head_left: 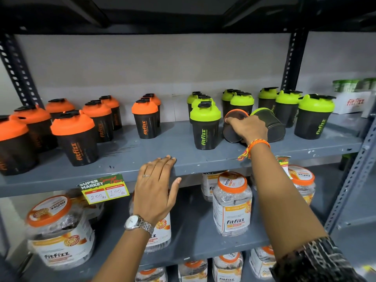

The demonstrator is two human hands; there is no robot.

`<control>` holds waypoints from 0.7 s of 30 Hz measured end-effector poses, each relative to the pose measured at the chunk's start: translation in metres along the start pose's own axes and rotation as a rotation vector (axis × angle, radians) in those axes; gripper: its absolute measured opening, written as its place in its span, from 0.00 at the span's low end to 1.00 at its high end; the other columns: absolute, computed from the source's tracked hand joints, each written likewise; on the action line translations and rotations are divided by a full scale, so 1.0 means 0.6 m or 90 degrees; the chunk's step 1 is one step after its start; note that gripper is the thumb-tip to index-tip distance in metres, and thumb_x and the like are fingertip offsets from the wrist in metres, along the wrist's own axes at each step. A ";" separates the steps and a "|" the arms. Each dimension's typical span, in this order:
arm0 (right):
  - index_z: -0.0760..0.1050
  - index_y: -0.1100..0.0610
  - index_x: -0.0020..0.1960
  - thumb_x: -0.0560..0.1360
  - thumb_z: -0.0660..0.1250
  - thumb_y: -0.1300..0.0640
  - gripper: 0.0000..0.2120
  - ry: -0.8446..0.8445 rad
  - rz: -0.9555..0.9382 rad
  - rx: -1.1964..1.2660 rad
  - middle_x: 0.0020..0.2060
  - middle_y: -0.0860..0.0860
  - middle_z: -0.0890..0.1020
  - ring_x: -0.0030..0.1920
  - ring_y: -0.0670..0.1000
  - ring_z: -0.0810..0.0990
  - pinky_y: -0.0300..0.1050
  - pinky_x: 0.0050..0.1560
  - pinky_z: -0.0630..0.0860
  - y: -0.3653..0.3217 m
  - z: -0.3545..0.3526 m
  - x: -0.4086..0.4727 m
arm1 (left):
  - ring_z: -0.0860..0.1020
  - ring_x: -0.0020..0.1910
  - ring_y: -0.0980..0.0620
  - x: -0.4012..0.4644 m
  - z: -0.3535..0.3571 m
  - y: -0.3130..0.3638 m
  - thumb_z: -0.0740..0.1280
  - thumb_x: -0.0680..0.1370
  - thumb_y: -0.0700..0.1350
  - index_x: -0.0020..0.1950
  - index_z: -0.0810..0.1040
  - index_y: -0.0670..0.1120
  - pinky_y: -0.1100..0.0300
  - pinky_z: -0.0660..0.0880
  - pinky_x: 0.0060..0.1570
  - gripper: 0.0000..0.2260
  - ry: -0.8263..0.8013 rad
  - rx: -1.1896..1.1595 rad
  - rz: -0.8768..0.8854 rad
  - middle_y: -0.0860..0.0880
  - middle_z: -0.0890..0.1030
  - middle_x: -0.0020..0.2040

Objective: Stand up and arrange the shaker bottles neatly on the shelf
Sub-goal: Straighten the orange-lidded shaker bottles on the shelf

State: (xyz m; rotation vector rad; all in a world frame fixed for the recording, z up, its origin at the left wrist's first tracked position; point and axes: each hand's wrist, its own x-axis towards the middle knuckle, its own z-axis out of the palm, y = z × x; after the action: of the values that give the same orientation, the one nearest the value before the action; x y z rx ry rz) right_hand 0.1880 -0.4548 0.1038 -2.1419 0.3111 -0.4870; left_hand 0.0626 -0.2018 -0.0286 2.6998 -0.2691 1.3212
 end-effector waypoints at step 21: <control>0.84 0.54 0.49 0.62 0.78 0.41 0.22 0.003 -0.084 0.456 0.42 0.51 0.89 0.47 0.53 0.88 0.58 0.55 0.84 0.042 -0.035 -0.118 | 0.77 0.67 0.44 0.001 -0.066 -0.001 0.57 0.80 0.58 0.69 0.76 0.45 0.49 0.68 0.72 0.25 -0.102 0.065 -0.040 0.45 0.80 0.67</control>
State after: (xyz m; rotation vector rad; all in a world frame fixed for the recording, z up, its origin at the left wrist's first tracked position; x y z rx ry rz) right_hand 0.1141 -0.4566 0.0784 -1.4654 -0.0149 -0.5740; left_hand 0.0324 -0.1938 -0.0038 2.8780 -0.1346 1.1324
